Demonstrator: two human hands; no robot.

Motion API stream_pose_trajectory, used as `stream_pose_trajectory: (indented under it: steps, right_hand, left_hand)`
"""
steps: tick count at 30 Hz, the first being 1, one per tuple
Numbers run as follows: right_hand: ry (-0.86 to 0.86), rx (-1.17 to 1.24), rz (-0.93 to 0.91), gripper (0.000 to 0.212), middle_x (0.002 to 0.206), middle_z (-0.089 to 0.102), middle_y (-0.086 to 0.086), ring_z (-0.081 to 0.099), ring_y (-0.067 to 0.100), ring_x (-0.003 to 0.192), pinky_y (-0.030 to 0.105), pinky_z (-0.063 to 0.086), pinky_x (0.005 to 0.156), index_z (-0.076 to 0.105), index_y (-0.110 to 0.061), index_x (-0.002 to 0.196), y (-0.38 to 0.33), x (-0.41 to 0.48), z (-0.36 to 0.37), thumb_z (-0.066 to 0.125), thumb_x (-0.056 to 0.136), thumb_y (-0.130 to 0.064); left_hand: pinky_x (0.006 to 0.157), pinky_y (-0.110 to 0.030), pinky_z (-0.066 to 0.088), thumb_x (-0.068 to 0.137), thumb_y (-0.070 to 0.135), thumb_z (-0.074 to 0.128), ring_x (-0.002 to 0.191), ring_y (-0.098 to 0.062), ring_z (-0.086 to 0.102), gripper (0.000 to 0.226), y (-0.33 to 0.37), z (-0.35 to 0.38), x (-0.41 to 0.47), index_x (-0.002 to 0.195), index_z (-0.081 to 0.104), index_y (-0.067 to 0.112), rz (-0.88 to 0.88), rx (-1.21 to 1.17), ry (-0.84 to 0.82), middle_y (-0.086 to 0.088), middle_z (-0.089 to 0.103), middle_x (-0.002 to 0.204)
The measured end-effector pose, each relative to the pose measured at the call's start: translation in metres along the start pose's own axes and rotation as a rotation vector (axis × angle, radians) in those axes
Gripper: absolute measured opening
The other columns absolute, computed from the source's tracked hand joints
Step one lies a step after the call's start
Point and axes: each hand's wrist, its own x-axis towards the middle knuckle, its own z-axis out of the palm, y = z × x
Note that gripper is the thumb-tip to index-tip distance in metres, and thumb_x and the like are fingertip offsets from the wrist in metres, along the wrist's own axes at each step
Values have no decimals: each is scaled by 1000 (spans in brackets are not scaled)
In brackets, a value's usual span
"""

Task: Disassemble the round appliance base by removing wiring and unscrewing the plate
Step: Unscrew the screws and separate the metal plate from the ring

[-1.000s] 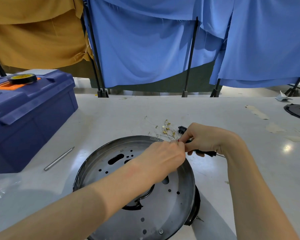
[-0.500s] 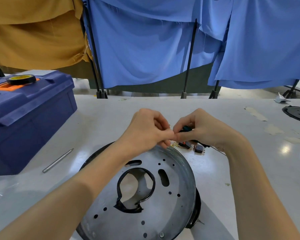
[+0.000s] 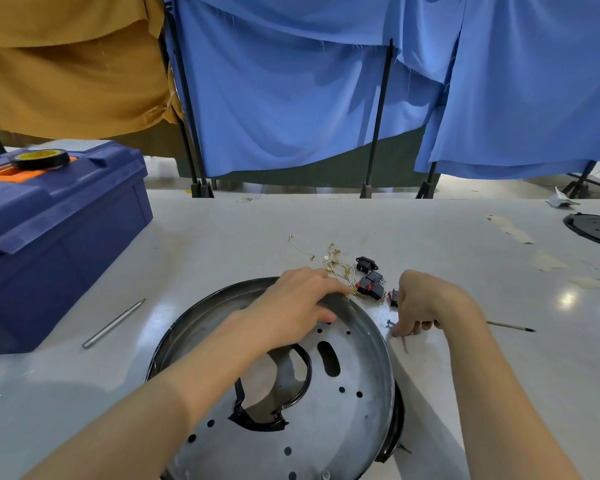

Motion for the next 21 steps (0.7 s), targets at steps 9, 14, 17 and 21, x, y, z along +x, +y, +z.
stream_pose_trajectory:
  steps: [9,14,17,21]
  right_hand:
    - [66,101,-40,35,63,56,6,49,18,52,22,34,43,60,-2,71,0,-4,-10,83,74,-27]
    - [111,161,-127,33,67,59,8,49,18,55,21,32,41,68,-4,65,-2,-4,-13,80,77,-33]
    - [128,192,-144,34,65,58,8,48,18,55,21,32,41,71,0,68,0,-4,-14,77,80,-31]
    - [117,248,-161,30,61,58,8,46,18,52,20,30,40,72,3,73,3,-3,-15,76,82,-25]
  left_hand:
    - [97,-41,32,90,24,63,108,-25,52,17,7,-7,22,107,64,25,-66,48,-137,1,62,102]
    - [85,-31,39,87,-1,58,88,-12,63,41,5,-4,24,61,45,29,-43,-23,-78,9,62,70]
    - [77,-25,36,85,-8,50,72,-1,60,46,-1,-2,22,58,43,28,-45,-63,-35,13,56,59]
    - [65,-8,36,86,-6,55,67,8,53,33,-7,-7,17,69,52,22,-5,-156,61,5,59,73]
